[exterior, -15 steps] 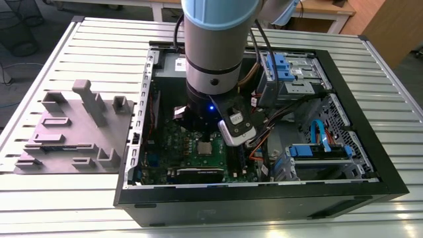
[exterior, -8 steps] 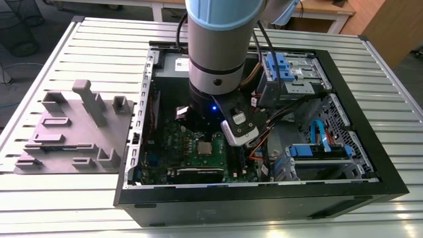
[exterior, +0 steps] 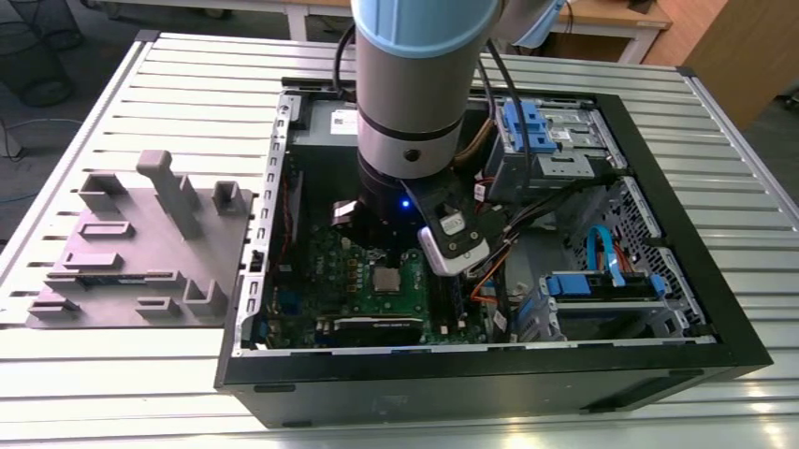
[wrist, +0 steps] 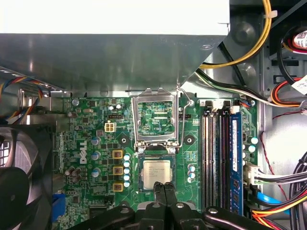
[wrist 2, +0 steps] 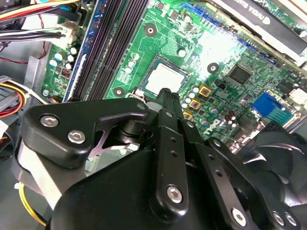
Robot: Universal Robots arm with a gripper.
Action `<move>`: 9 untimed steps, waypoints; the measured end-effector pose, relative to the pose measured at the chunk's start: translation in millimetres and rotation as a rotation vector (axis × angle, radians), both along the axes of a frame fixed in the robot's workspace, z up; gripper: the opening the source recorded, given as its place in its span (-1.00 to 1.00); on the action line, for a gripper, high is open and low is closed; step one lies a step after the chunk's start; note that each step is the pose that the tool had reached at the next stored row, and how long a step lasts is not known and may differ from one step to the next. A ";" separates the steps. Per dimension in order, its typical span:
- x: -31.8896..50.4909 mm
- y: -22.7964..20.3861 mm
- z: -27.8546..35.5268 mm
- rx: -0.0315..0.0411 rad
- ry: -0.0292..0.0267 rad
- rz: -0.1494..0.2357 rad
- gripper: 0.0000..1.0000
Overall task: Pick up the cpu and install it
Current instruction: 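Close the cpu cover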
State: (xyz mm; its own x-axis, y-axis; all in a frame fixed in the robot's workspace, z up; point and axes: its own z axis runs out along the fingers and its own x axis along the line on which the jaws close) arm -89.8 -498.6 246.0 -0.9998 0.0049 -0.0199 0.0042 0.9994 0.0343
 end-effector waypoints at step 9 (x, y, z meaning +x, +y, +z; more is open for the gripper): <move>6.3 0.0 -0.7 -0.0001 0.0001 0.000 -0.77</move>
State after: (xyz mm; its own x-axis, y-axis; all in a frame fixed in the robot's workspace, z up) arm -83.5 -498.6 245.3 -0.9998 0.0049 -0.0198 0.0042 0.9994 0.0342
